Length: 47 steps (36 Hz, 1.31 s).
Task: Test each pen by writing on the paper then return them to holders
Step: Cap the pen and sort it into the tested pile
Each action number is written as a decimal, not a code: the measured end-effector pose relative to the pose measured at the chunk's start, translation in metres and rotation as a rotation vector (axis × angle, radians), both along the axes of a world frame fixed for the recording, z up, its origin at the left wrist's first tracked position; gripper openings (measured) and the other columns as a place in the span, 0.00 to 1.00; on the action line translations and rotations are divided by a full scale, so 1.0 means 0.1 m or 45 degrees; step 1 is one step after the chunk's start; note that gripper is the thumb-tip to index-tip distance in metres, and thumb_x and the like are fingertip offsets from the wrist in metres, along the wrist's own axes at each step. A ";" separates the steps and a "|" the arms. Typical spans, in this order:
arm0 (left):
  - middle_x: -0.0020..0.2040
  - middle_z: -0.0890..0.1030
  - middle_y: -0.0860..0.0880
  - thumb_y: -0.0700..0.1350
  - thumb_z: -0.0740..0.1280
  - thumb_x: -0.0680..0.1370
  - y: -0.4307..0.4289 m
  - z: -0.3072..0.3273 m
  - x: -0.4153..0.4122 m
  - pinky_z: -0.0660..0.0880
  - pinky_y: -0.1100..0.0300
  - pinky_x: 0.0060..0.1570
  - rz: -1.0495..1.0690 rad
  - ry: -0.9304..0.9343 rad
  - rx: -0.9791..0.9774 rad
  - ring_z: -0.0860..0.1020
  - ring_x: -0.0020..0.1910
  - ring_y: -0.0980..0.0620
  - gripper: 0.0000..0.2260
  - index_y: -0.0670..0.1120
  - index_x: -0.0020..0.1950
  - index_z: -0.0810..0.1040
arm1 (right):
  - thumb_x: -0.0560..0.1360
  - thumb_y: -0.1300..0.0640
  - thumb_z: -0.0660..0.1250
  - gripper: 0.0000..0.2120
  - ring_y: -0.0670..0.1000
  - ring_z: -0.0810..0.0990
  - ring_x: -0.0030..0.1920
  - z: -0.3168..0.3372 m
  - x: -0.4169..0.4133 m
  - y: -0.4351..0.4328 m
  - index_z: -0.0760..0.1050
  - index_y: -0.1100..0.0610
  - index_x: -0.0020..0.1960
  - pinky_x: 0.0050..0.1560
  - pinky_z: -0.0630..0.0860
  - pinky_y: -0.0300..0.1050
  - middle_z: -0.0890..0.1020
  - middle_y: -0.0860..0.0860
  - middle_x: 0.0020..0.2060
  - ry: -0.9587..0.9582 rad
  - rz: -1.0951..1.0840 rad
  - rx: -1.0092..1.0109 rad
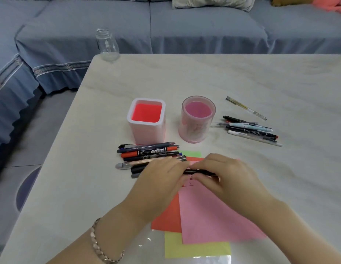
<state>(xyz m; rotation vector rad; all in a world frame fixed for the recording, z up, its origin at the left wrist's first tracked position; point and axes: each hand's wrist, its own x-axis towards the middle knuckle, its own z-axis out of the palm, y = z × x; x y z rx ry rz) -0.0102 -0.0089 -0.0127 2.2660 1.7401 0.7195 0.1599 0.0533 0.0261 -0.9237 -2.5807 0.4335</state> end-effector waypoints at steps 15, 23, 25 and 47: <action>0.49 0.76 0.58 0.44 0.55 0.79 -0.08 0.14 0.22 0.65 0.73 0.52 0.021 -0.520 -0.178 0.71 0.50 0.63 0.14 0.49 0.61 0.75 | 0.70 0.53 0.70 0.10 0.46 0.67 0.20 0.17 -0.03 -0.06 0.74 0.58 0.36 0.21 0.62 0.34 0.75 0.50 0.21 0.693 -0.385 -1.253; 0.40 0.77 0.52 0.50 0.49 0.79 -0.03 0.17 0.27 0.70 0.54 0.43 -0.044 -0.427 -0.086 0.75 0.40 0.53 0.15 0.45 0.50 0.73 | 0.76 0.59 0.63 0.18 0.44 0.62 0.17 0.03 -0.26 -0.23 0.62 0.60 0.30 0.20 0.60 0.33 0.66 0.49 0.15 0.966 -0.573 -1.112; 0.38 0.77 0.50 0.49 0.50 0.80 -0.03 0.15 0.27 0.72 0.51 0.40 -0.027 -0.353 -0.028 0.75 0.38 0.50 0.15 0.44 0.45 0.73 | 0.76 0.63 0.63 0.18 0.45 0.61 0.16 0.01 -0.26 -0.24 0.61 0.60 0.29 0.19 0.59 0.33 0.65 0.50 0.14 0.979 -0.605 -1.118; 0.46 0.72 0.53 0.32 0.68 0.65 -0.30 -0.53 -0.15 0.67 0.57 0.41 0.403 0.044 0.066 0.69 0.44 0.53 0.18 0.45 0.52 0.73 | 0.77 0.60 0.61 0.15 0.48 0.64 0.20 -0.33 0.08 -0.15 0.64 0.60 0.33 0.23 0.63 0.37 0.67 0.49 0.17 1.051 -0.883 -1.045</action>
